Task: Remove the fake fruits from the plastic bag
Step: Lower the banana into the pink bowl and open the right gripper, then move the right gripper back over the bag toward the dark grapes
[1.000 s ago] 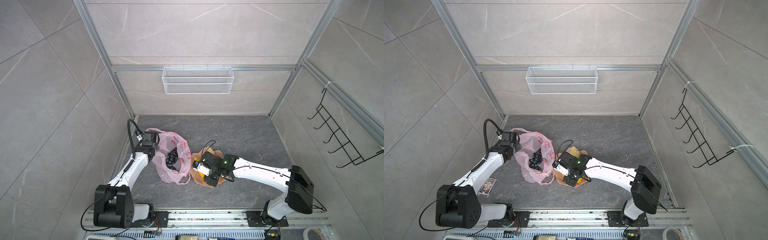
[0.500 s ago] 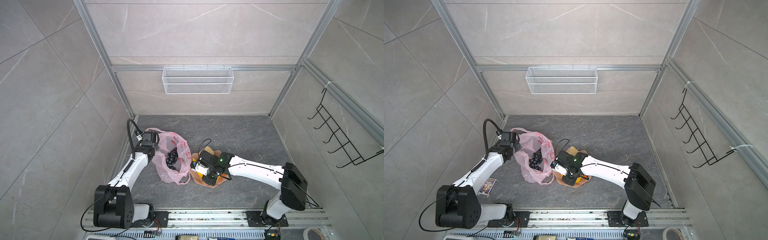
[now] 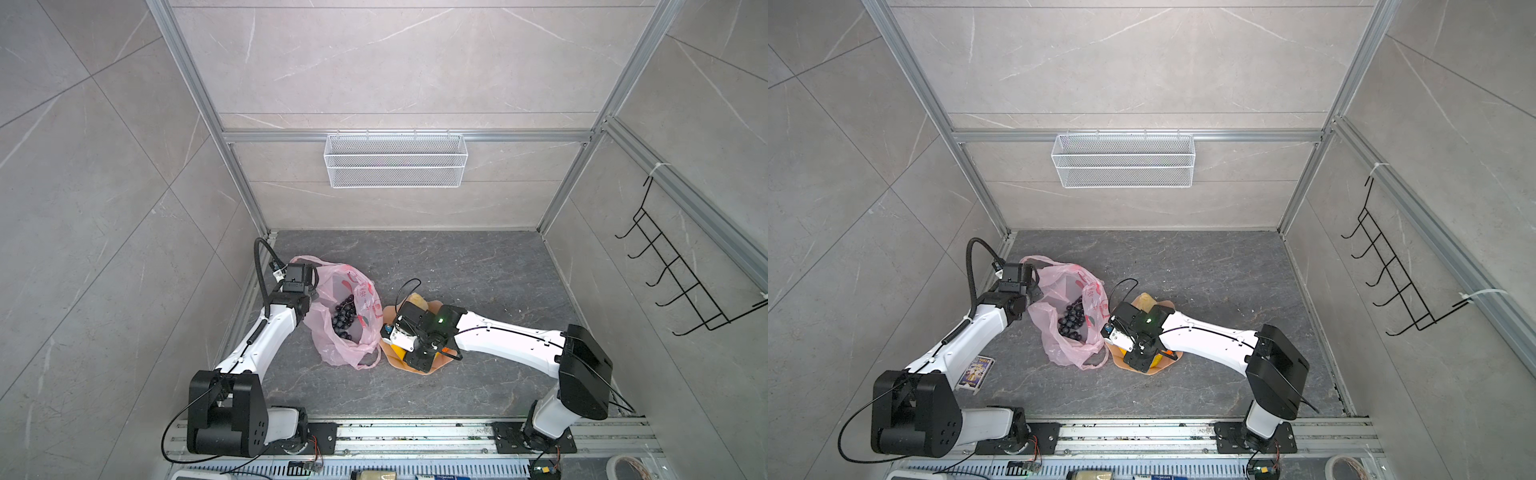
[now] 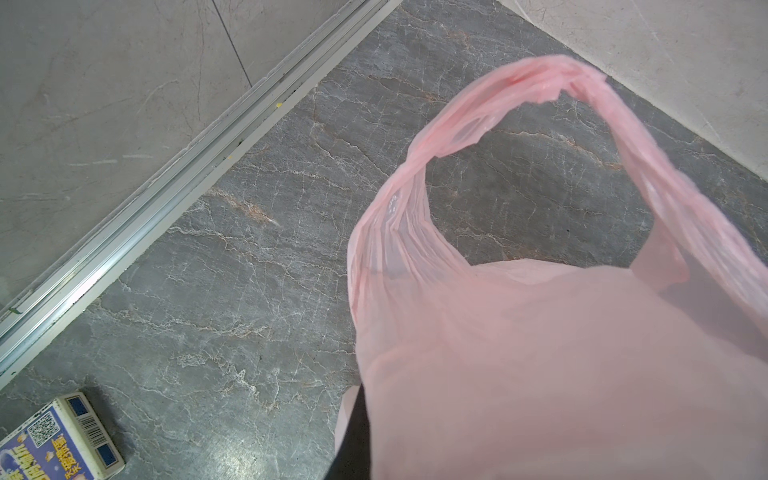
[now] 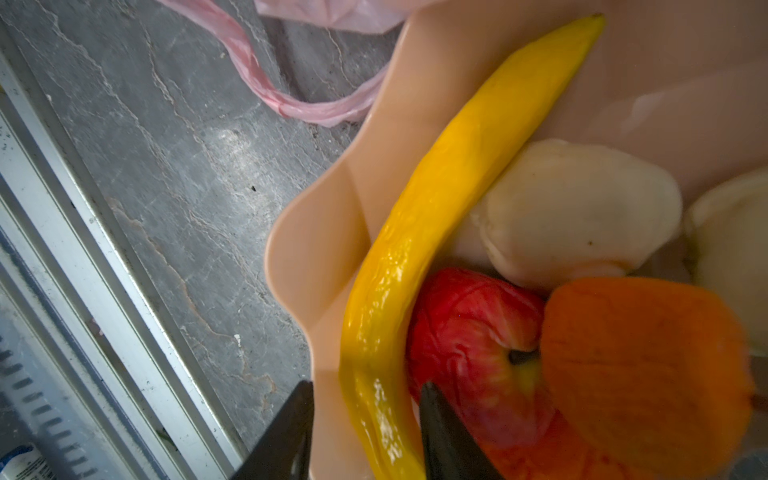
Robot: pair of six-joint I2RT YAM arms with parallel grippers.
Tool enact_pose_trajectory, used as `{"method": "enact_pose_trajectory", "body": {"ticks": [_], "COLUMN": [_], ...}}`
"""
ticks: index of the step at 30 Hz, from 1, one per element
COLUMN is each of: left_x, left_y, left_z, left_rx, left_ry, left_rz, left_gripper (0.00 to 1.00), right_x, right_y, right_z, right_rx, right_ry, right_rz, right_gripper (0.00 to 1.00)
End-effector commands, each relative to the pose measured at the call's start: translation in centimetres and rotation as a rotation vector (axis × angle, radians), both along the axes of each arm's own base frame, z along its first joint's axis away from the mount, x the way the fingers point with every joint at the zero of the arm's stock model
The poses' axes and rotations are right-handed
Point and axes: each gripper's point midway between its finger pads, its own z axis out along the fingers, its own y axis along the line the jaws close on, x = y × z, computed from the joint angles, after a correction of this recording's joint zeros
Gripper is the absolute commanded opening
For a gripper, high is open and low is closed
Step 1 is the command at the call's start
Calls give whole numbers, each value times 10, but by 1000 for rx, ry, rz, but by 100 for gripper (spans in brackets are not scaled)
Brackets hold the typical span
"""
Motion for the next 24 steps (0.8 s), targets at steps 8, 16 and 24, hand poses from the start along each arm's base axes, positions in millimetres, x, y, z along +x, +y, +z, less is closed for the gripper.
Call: {"method": "enact_pose_trajectory", "body": {"ticks": [8, 16, 24], "left_x": [0, -4, -8], "left_y": [-7, -20, -21], "left_z": [11, 0, 3], "left_rx": [-29, -23, -21], "left_ry": [-81, -61, -82], "left_rz": [-51, -102, -104], "left_gripper": [0, 0, 0], "right_x": [15, 66, 106], "right_y": [29, 114, 177], "right_z": [92, 140, 109], "right_rx": [284, 529, 554], "right_ry": [-117, -137, -87], "right_rz": [-96, -422, -692], "right_gripper": [44, 40, 39]}}
